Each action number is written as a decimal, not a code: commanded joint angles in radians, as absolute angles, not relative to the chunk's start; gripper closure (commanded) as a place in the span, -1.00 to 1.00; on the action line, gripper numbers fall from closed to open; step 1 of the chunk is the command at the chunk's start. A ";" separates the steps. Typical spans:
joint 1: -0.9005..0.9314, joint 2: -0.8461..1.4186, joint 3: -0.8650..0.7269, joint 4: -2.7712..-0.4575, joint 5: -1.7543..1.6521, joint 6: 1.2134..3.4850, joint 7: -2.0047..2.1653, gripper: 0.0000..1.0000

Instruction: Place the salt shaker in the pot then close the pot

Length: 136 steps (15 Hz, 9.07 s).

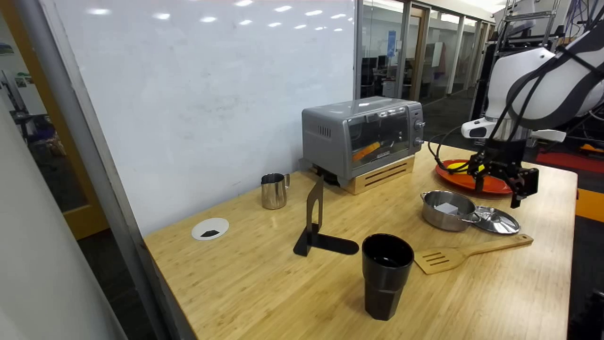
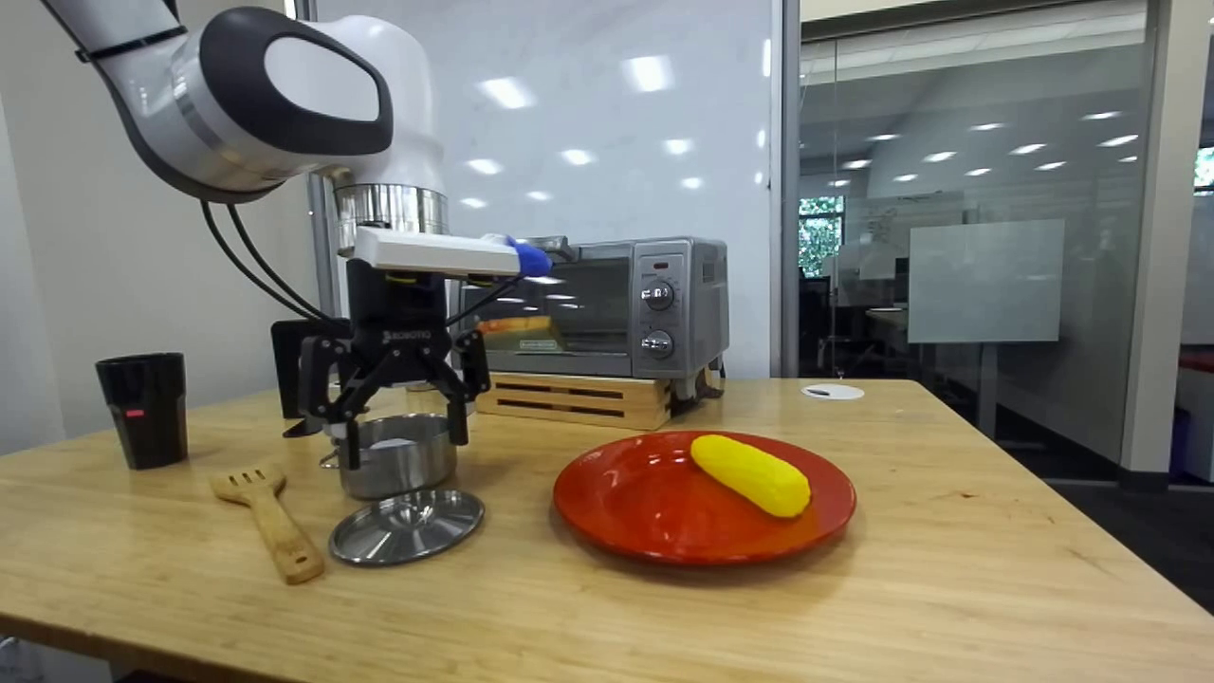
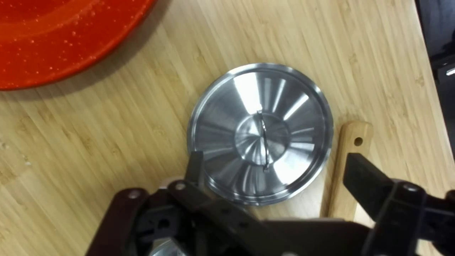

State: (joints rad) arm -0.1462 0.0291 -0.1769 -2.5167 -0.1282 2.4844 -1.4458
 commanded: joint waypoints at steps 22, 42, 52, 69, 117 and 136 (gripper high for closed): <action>-0.154 0.028 -0.168 -2.516 -0.129 2.482 -1.445 -1.00; -0.158 0.029 -0.171 -2.508 -0.134 2.478 -1.455 -1.00; -0.163 0.047 -0.175 -2.508 -0.137 2.501 -1.471 -1.00; -0.167 0.076 -0.174 -2.621 -0.271 2.701 -1.449 -1.00; -0.012 -0.092 -0.090 -2.465 -0.214 2.430 -1.420 0.98; -0.033 0.131 -0.053 -2.295 -0.187 2.388 -1.422 0.98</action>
State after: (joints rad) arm -0.0145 0.1169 -0.0772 -2.3149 -0.1972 2.4122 -1.4189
